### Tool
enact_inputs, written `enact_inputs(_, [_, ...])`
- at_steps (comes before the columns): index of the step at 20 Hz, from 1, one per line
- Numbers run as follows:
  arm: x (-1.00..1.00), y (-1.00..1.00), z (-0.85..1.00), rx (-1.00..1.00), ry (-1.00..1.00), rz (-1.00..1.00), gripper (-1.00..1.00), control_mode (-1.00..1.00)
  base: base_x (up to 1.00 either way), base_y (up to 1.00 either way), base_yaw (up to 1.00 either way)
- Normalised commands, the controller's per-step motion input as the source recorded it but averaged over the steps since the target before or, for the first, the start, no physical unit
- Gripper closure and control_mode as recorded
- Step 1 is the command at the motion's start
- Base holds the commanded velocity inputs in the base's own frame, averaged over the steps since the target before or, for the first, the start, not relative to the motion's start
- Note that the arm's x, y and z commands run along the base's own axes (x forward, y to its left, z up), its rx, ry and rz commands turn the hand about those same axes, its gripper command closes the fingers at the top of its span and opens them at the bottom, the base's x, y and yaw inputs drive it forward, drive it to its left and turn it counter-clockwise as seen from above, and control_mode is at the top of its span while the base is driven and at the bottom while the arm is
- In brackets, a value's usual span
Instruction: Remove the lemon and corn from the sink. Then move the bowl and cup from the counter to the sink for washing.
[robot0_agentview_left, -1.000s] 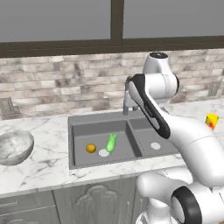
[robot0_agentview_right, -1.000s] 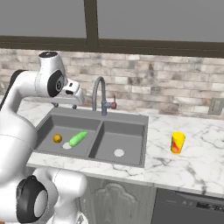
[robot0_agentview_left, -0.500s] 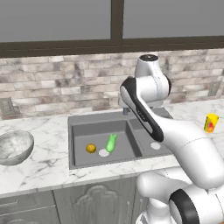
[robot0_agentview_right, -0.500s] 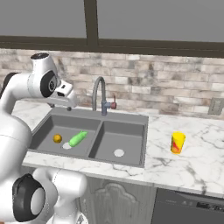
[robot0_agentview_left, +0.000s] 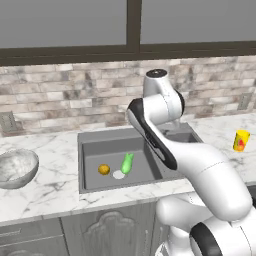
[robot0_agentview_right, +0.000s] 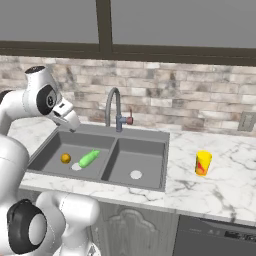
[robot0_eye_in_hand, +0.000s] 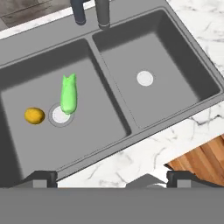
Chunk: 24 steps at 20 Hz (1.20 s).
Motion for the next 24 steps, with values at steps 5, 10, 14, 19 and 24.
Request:
enact_inputs(5, [-0.01, 0.06, -0.26, 0.01, -0.17, -0.09, -1.0, -1.0, 0.0, 0.0, 0.0])
enact_inputs(10, [0.06, 0.01, -0.25, 0.0, -0.17, -0.06, -1.0, -1.0, 0.0, 0.0, 0.0])
enact_inputs(14, [0.19, 0.01, -0.21, 0.0, -0.02, -0.05, -1.0, -1.0, 0.0, 0.0, 0.0])
enact_inputs(19, [0.3, 0.04, -0.14, 0.0, 0.08, -0.09, -1.0, -1.0, 0.0, 0.0, 0.0])
enact_inputs(24, [0.28, 0.08, -0.13, 0.01, 0.14, -0.12, -1.0, -1.0, 0.0, 0.0, 0.0])
